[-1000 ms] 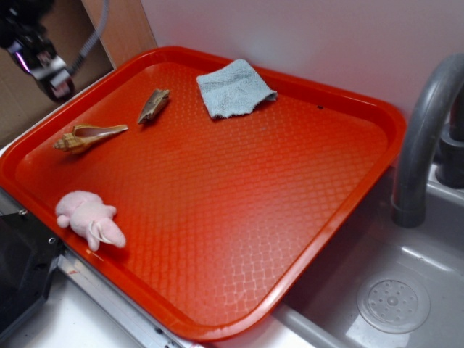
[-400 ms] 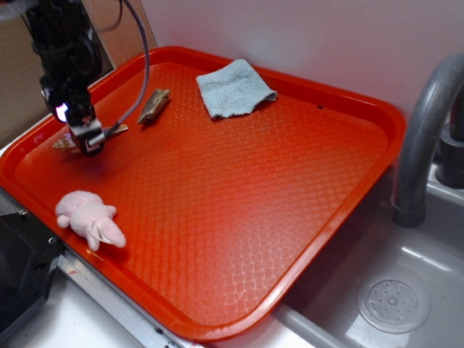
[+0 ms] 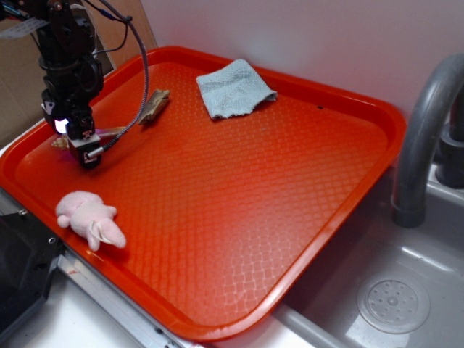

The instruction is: Grab the shell.

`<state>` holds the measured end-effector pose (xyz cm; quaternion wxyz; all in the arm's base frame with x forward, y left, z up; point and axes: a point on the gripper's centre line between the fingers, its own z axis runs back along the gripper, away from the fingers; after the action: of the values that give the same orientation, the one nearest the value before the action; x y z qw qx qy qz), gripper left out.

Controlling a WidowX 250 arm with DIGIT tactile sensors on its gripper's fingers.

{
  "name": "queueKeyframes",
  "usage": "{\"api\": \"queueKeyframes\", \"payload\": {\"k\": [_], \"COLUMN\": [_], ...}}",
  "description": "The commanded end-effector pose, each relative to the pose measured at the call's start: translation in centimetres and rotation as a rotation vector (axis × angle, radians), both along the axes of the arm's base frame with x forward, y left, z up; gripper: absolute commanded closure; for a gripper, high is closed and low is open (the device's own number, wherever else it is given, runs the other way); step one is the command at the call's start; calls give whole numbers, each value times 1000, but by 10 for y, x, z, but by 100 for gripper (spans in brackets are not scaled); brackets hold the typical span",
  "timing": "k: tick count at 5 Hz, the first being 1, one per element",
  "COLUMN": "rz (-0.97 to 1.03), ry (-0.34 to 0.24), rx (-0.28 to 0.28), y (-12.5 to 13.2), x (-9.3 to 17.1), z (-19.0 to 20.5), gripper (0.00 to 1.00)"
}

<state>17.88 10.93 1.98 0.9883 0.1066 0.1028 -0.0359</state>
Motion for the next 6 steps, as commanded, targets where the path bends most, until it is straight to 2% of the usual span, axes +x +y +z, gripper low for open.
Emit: {"api": "queueKeyframes", "payload": {"k": [1, 2, 3, 4, 5, 6], "rz": [-14, -14, 52, 150, 162, 155], "ry": [-8, -12, -36, -106, -183, -258], "rx": [-1, 0, -78, -137, -231, -303], "y": [-1, 0, -14, -32, -65, -94], "x": [-2, -1, 6, 13, 17, 10], "z": [-3, 0, 42, 88, 140, 192], "gripper": [100, 100, 100, 100, 100, 100]}}
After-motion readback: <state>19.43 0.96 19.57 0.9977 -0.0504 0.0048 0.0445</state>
